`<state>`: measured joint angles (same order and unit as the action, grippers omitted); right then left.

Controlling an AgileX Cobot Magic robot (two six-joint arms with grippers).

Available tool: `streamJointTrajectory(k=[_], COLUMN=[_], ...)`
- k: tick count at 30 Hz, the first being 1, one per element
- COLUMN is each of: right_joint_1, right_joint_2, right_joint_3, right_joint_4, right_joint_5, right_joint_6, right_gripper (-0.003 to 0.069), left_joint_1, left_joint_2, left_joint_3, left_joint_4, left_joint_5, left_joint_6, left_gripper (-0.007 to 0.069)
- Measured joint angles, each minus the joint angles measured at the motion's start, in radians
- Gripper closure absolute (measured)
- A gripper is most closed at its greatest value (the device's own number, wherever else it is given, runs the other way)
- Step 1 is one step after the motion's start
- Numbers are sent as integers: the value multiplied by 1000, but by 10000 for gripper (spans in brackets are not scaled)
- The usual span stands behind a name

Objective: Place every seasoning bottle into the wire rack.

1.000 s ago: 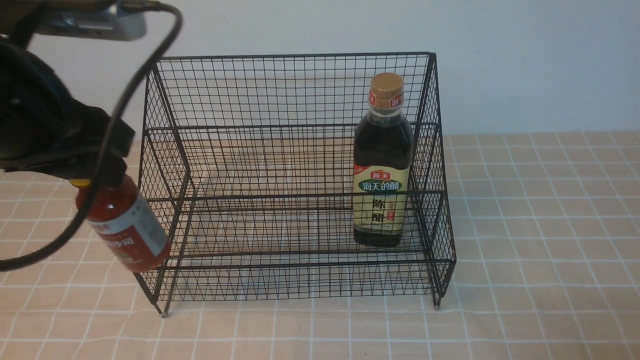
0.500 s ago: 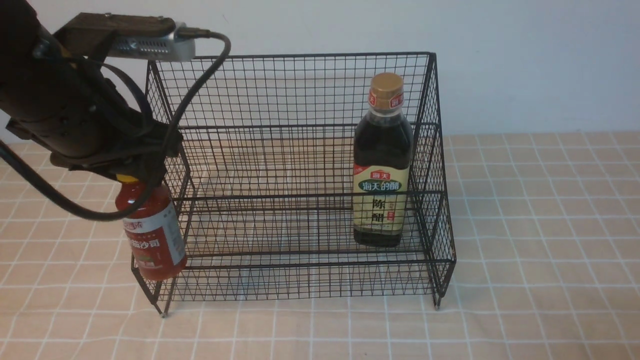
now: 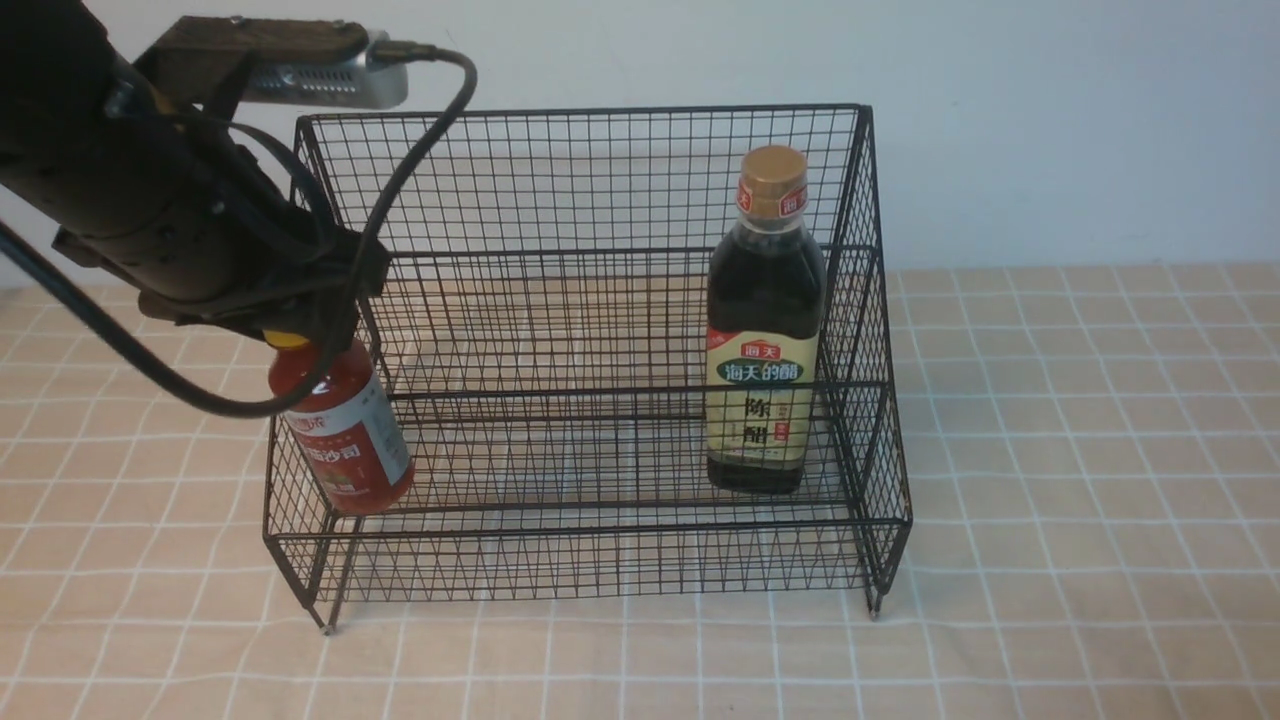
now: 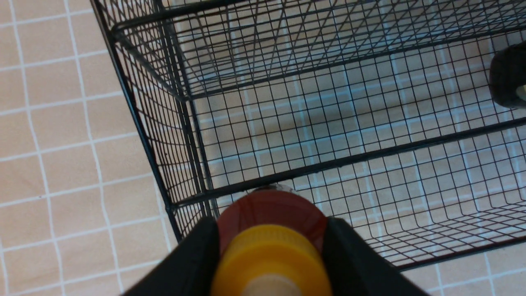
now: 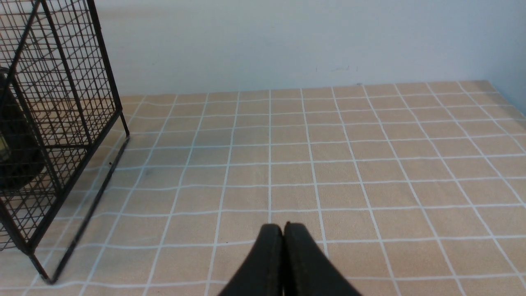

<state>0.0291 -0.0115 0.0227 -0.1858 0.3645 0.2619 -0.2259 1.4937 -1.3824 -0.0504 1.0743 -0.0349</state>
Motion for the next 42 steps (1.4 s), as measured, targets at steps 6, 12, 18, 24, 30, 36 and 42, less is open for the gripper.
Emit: streamJointTrajectory(k=[6,12,18,24,30,36,42], right_joint_1=[0,0,0,0,0,0,0], right_joint_2=[0,0,0,0,0,0,0], right_joint_3=[0,0,0,0,0,0,0], right_joint_4=[0,0,0,0,0,0,0], right_joint_5=[0,0,0,0,0,0,0], right_joint_6=[0,1,3,3,3,4,4], right_gripper=[672,672,672,672,672,672,672], left_joint_1=[0,-2,-3,-4,-6,-6,-6], left_joint_2=[55,101,132,144,144,144,140], left_joint_3=[0,3,3,3,3,-1,-94], left_joint_4=[-8,-25,-26,-26,-42,-49,-52], left_joint_5=[0,27,44,53,71,74,144], left_joint_6=[0,0,0,9,10,10,11], left_gripper=[335,335,335,331,240,176,201])
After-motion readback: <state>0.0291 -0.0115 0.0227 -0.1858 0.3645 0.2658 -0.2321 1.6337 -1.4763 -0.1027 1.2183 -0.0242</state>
